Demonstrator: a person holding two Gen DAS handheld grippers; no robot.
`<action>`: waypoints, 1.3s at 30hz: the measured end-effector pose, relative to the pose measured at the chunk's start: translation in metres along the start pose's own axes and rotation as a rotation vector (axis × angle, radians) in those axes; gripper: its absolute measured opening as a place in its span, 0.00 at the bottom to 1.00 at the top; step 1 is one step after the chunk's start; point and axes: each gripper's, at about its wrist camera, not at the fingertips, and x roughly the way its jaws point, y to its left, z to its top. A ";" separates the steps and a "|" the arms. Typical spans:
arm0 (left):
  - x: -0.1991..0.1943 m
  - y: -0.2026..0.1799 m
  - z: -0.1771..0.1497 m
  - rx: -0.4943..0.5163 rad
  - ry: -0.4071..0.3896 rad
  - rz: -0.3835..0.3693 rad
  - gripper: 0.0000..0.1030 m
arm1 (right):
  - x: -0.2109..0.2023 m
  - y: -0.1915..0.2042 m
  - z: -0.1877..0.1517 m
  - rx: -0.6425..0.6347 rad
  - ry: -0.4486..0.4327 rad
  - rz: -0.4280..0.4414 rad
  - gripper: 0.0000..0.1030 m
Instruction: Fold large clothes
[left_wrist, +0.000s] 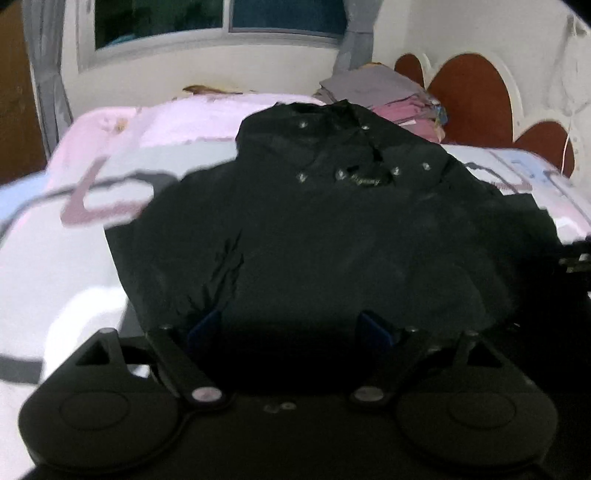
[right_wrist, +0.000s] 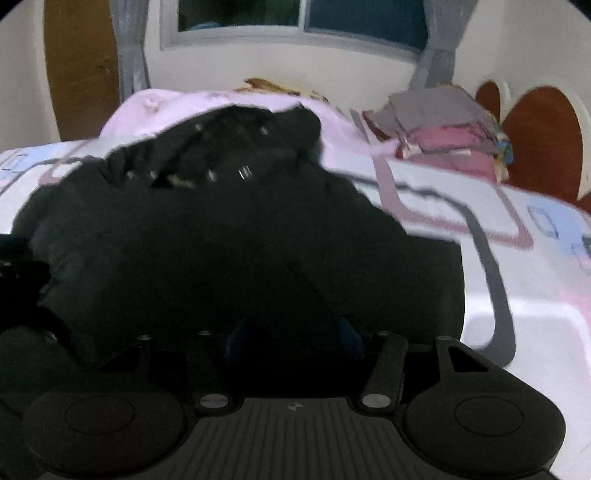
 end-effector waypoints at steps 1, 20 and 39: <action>0.003 -0.004 -0.001 0.015 0.002 0.014 0.81 | 0.005 0.000 -0.001 0.007 0.002 0.000 0.53; 0.010 0.040 0.121 0.048 0.007 0.124 0.85 | 0.026 -0.053 0.132 0.051 -0.088 0.070 0.53; 0.187 0.106 0.204 -0.256 0.135 -0.043 0.71 | 0.208 -0.105 0.219 0.330 0.006 0.291 0.78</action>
